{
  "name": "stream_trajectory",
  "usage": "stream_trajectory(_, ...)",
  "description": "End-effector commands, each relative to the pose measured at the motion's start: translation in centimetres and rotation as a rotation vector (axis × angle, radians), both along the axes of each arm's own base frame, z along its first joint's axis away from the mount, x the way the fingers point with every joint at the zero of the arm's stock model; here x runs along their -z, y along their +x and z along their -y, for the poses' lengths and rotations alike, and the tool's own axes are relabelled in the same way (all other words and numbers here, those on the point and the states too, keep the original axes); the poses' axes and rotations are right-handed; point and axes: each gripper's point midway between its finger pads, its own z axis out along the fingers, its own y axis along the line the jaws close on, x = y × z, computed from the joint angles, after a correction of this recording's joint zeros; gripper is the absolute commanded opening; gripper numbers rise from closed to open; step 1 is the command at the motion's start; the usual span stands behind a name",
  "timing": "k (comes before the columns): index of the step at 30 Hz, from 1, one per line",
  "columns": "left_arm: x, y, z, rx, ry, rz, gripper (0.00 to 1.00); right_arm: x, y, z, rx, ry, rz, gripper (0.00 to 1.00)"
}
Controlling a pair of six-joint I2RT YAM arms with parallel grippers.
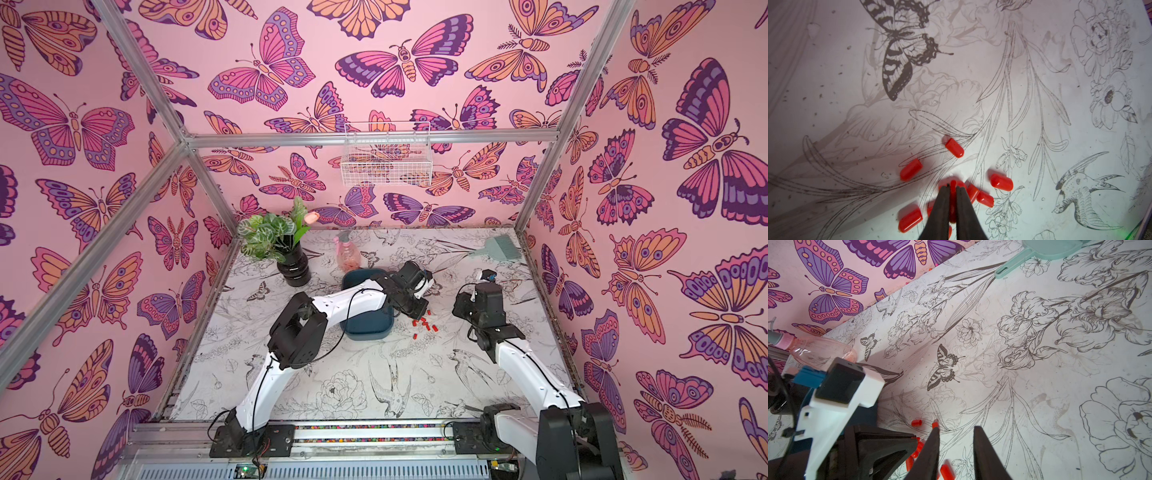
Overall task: Take the screw protection sleeves out of the storage box
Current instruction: Place the screw protection sleeve at the center of the board.
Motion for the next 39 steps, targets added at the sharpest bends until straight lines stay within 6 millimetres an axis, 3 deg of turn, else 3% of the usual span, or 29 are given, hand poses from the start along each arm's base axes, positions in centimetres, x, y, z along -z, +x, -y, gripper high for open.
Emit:
stream_trajectory(1,0.7,0.4,-0.1,0.005,0.041,0.013,0.12,0.1,0.2,0.3,0.02,0.007,0.004,0.32)
stream_trajectory(22,0.7,1.6,1.1,-0.033,0.025,0.021,0.16,0.2,0.3,0.2,0.01,0.008,-0.004,0.32)
stream_trajectory(39,1.1,2.0,0.9,-0.053,0.043,0.025,0.21,0.2,0.3,0.1,0.006,0.01,-0.007,0.32)
